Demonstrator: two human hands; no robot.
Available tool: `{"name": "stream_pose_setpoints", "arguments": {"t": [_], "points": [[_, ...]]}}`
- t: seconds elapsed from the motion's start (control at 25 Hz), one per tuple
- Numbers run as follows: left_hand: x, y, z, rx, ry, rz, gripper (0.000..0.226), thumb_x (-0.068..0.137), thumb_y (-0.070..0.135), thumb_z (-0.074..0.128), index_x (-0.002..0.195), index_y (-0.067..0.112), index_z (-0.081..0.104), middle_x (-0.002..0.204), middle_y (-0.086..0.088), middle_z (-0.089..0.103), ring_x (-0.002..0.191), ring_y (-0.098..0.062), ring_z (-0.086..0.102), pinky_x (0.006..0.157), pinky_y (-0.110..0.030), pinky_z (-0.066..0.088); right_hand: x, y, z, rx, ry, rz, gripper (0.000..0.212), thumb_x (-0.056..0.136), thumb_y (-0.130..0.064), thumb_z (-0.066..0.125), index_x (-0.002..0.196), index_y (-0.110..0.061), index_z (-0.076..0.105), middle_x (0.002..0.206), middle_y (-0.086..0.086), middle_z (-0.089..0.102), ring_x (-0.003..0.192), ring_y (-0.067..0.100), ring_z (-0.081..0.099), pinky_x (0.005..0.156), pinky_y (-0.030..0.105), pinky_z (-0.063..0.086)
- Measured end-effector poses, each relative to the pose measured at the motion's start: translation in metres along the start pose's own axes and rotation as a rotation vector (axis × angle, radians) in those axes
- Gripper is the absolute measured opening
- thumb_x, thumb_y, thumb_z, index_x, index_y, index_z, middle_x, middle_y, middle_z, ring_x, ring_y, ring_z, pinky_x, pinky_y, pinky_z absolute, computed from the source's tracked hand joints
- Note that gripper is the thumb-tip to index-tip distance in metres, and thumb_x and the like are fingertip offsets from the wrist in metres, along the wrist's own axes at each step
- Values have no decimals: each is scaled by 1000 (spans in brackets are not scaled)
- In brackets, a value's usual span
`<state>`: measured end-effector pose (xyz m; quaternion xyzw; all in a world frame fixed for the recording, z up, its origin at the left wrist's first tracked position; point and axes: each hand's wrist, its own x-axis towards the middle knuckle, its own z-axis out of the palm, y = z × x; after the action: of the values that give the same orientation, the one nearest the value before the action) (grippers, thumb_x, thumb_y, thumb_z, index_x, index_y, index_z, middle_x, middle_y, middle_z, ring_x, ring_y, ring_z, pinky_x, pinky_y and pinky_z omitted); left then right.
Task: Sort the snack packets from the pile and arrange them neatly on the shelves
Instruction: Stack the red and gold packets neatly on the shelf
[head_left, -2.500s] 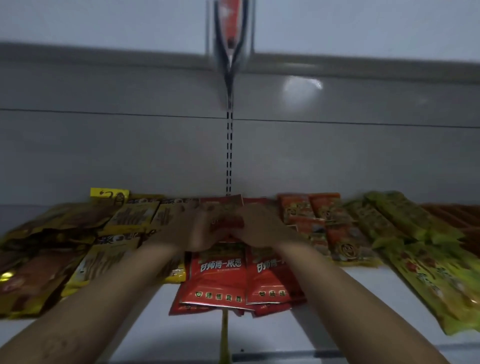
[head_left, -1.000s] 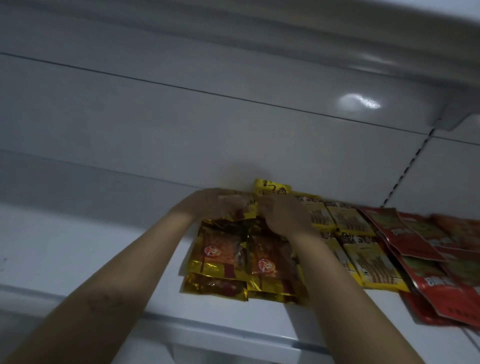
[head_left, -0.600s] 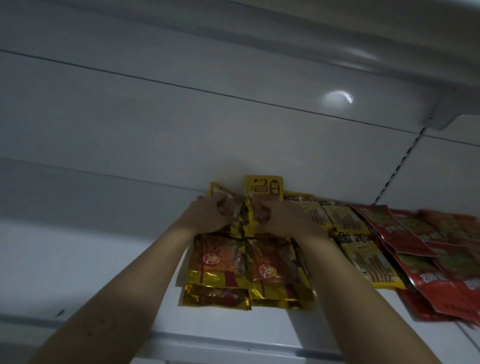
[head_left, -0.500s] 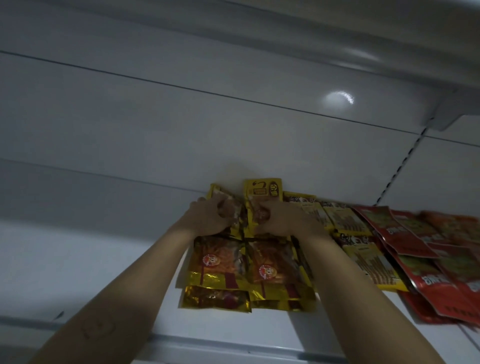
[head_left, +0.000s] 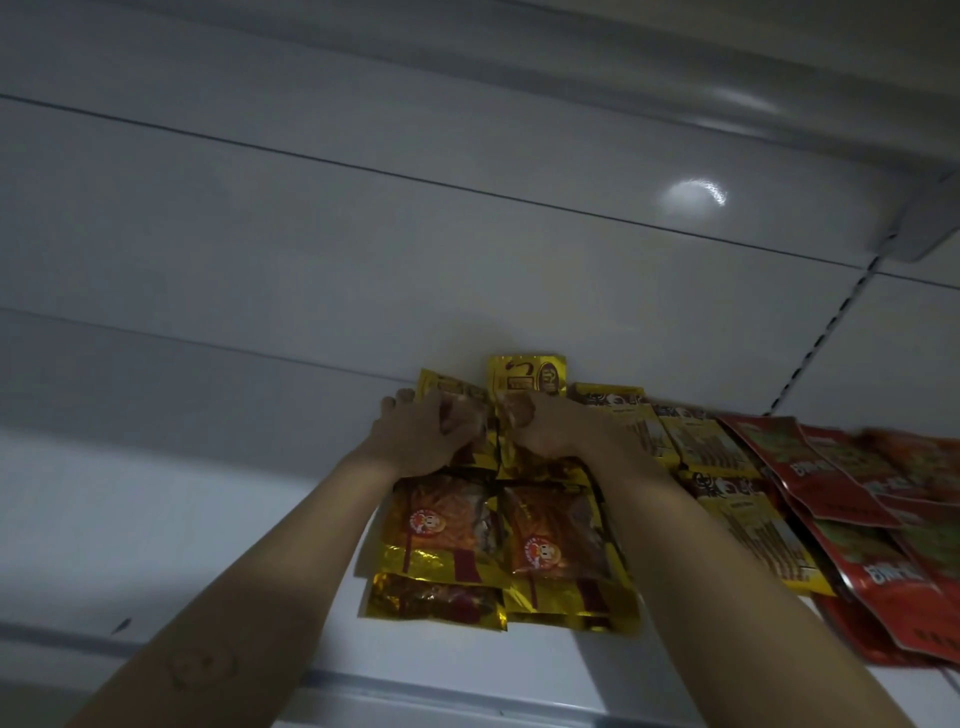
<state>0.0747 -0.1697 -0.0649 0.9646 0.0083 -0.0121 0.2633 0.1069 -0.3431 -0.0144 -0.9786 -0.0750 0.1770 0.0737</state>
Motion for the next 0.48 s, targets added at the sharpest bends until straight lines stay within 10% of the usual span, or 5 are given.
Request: {"name": "stream_pose_setpoints", "arguments": {"t": [0.2,0.48], "points": [[-2,-2,-2,105,25,84,62,95,59,45,146,25,35,151,-6,35,137,-33,27,107,-48,27,0,-6,-10,-281,-73,4,51,104,-43,34,118,-1,57,143,25,42,141,41,24,119,51,11],[-4,-5,-7,178,6,115,63,94,59,45,146,26,34,151,-6,34,138,-32,25,108,-48,24,15,3,-13,-135,-16,52,123,78,-60,71,154,-11,-13,160,20,-10,145,43,14,114,48,30]]}}
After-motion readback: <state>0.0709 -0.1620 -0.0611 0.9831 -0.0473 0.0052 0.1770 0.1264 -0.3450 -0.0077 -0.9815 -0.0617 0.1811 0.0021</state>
